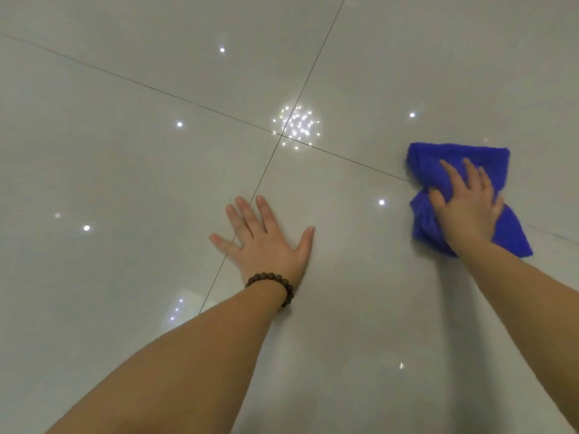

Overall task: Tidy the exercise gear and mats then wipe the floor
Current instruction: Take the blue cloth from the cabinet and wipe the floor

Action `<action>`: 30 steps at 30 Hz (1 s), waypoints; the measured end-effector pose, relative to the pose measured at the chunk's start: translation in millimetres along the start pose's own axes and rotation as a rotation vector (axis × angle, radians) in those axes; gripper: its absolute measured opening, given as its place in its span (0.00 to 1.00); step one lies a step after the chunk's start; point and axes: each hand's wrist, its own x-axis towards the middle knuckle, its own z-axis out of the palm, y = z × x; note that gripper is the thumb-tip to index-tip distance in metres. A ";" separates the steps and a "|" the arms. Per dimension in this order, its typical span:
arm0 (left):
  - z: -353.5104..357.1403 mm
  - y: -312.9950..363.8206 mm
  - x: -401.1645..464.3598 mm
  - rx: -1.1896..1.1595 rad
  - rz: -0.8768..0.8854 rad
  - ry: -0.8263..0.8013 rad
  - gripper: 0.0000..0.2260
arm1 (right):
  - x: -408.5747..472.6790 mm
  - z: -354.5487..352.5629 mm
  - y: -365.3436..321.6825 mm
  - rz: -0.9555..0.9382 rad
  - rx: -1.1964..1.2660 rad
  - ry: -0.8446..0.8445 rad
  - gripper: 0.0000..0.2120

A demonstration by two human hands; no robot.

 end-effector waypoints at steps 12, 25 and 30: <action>5.3 -14.3 -5.2 0.052 0.177 0.027 0.37 | -158.8 40.2 -48.4 -0.305 -0.071 -0.070 0.25; 44.9 -46.3 -128.0 0.081 0.473 -0.019 0.37 | -336.7 56.3 8.0 -0.161 -0.131 -0.130 0.30; 48.0 -48.3 -129.5 0.051 0.477 0.014 0.35 | -245.6 37.0 76.9 -0.094 -0.111 -0.040 0.27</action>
